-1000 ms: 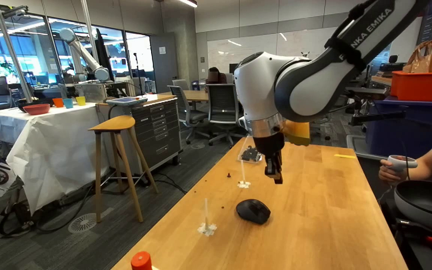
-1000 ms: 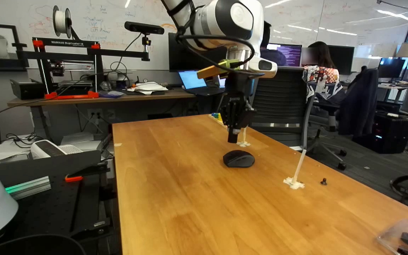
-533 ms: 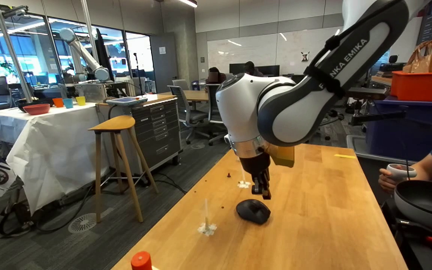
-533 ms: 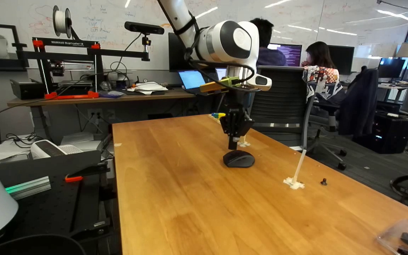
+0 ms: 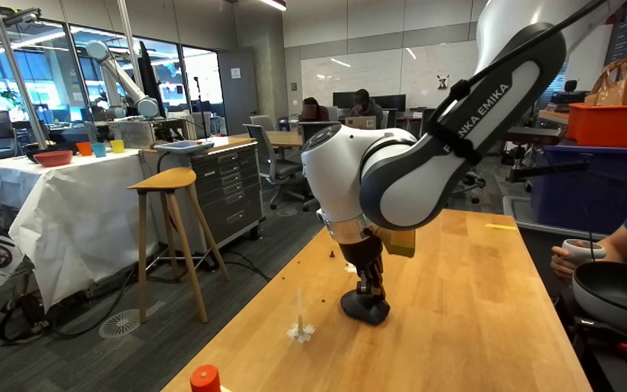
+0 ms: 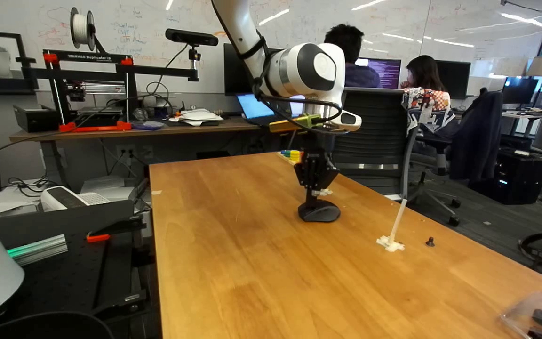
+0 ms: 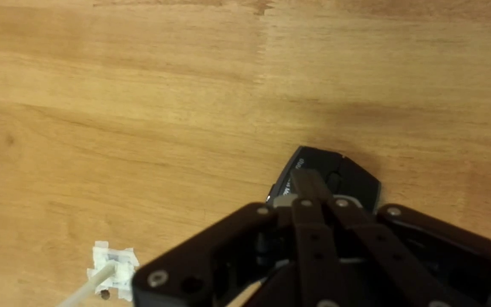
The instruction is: Click on the mouse
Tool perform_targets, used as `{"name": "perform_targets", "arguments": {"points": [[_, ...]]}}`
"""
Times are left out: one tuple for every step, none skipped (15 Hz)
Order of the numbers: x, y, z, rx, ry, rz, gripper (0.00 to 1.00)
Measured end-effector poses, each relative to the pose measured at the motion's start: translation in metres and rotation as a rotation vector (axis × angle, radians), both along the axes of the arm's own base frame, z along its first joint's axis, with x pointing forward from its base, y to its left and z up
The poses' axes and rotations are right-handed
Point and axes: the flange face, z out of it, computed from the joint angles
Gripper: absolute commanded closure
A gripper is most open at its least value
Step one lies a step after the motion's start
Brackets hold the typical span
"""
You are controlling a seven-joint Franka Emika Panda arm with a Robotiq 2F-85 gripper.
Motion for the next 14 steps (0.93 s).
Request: {"name": "perform_targets", "arguments": {"points": [[0.001,0.000,0.000,0.000,-0.001,0.000,1.00],[0.002,0.000,0.000,0.000,-0.003,0.000,1.00],[0.003,0.000,0.000,0.000,-0.004,0.000,1.00],[0.003,0.000,0.000,0.000,-0.005,0.000,1.00],[0.003,0.000,0.001,0.000,-0.005,0.000,1.00],[0.003,0.000,0.001,0.000,-0.006,0.000,1.00],[0.004,0.000,0.003,0.001,-0.008,0.000,1.00],[0.004,-0.001,0.006,0.001,-0.011,0.000,1.00],[0.005,-0.002,0.010,0.002,-0.015,0.001,1.00],[0.006,-0.003,0.016,0.006,-0.019,0.003,1.00],[0.007,-0.005,0.025,0.011,-0.022,0.005,1.00],[0.008,-0.008,0.034,0.017,-0.022,0.006,1.00],[0.008,-0.011,0.046,0.023,-0.021,0.008,1.00],[0.008,-0.014,0.059,0.031,-0.020,0.011,1.00]]}}
